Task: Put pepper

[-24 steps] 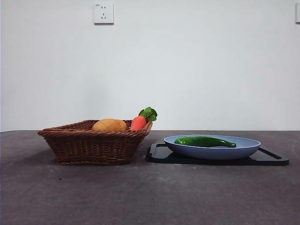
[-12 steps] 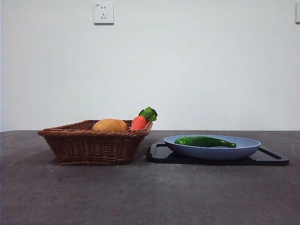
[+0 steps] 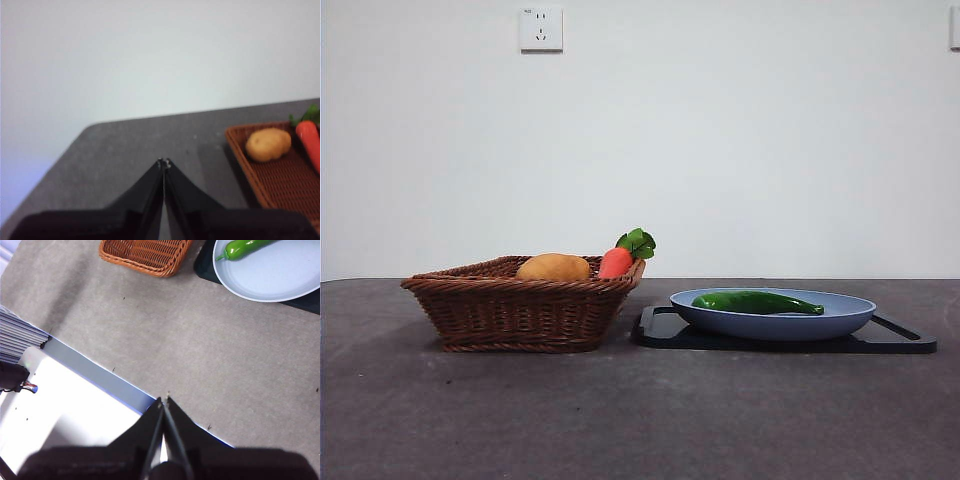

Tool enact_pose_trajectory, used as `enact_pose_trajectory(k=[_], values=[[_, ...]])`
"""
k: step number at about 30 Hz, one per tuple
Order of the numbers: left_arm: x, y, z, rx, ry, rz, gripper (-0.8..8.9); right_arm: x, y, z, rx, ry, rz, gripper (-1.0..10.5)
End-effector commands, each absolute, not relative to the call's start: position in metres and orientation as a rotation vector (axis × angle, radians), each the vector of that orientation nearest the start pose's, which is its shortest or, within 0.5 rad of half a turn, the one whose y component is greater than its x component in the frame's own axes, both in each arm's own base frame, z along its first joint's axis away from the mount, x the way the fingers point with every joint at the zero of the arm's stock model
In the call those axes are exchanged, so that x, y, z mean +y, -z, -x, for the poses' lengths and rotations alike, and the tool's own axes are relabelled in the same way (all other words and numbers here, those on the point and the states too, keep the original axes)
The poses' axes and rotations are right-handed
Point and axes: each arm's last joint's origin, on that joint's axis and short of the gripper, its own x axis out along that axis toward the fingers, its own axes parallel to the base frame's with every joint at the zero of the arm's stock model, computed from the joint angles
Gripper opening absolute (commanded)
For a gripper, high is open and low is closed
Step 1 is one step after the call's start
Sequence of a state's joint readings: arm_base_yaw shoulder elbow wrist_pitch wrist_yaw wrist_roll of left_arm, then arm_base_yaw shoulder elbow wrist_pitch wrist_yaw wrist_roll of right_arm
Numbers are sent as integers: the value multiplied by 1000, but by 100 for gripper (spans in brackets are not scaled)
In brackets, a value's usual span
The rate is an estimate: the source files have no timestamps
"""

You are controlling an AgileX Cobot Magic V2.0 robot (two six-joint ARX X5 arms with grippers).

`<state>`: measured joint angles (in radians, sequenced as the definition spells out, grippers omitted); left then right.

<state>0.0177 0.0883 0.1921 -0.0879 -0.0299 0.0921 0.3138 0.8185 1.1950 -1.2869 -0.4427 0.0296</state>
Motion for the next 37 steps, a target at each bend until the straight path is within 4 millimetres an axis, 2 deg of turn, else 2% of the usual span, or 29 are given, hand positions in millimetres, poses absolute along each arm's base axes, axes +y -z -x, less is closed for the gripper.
enact_pose_trajectory(k=[1, 16, 37], values=[[3, -205, -91, -18, -48, -70, 8, 44, -372, -95, 923, -692, -86, 11], [3, -154, -97, 117, -51, 71, 8, 44, -372, -95, 923, -692, -86, 11], [3, -153, -97, 125, -49, 82, 8, 44, -372, -95, 923, -692, -86, 11]])
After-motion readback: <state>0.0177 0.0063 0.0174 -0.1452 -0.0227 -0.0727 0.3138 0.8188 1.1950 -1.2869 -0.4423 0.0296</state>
